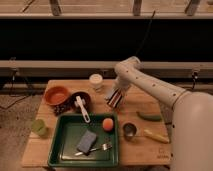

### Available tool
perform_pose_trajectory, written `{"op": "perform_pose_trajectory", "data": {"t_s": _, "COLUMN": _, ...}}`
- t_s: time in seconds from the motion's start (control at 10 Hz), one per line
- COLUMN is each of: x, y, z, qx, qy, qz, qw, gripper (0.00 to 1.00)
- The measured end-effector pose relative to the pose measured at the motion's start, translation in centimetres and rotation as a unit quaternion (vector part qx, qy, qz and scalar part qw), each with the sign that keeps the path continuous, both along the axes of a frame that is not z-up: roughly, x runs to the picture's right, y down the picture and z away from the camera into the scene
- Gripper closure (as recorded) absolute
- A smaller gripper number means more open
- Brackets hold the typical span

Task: Place eraser in paper cup

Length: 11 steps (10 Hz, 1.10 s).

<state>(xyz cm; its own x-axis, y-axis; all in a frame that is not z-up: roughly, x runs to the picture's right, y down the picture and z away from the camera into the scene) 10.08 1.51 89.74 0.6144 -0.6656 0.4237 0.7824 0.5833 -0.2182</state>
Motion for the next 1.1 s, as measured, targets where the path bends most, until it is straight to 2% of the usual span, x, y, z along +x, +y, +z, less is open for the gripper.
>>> {"op": "perform_pose_trajectory", "data": {"t_s": 0.2, "x": 0.3, "y": -2.8, "z": -1.9, "qx": 0.021, "qy": -0.011, "qz": 0.022, "qw": 0.9995, "gripper": 1.0}}
{"op": "perform_pose_trajectory", "data": {"t_s": 0.3, "x": 0.5, "y": -4.5, "z": -3.2, "qx": 0.041, "qy": -0.016, "qz": 0.041, "qw": 0.9982, "gripper": 1.0}}
{"op": "perform_pose_trajectory", "data": {"t_s": 0.4, "x": 0.6, "y": -6.0, "z": -4.1, "qx": 0.062, "qy": -0.018, "qz": 0.066, "qw": 0.9957, "gripper": 1.0}}
{"op": "perform_pose_trajectory", "data": {"t_s": 0.6, "x": 0.9, "y": -7.6, "z": -5.0, "qx": 0.084, "qy": -0.016, "qz": 0.117, "qw": 0.9895, "gripper": 1.0}}
{"op": "perform_pose_trajectory", "data": {"t_s": 0.7, "x": 0.8, "y": -7.8, "z": -5.0, "qx": 0.085, "qy": -0.017, "qz": 0.123, "qw": 0.9886, "gripper": 1.0}}
{"op": "perform_pose_trajectory", "data": {"t_s": 1.1, "x": 0.6, "y": -7.8, "z": -5.0, "qx": 0.084, "qy": -0.018, "qz": 0.123, "qw": 0.9887, "gripper": 1.0}}
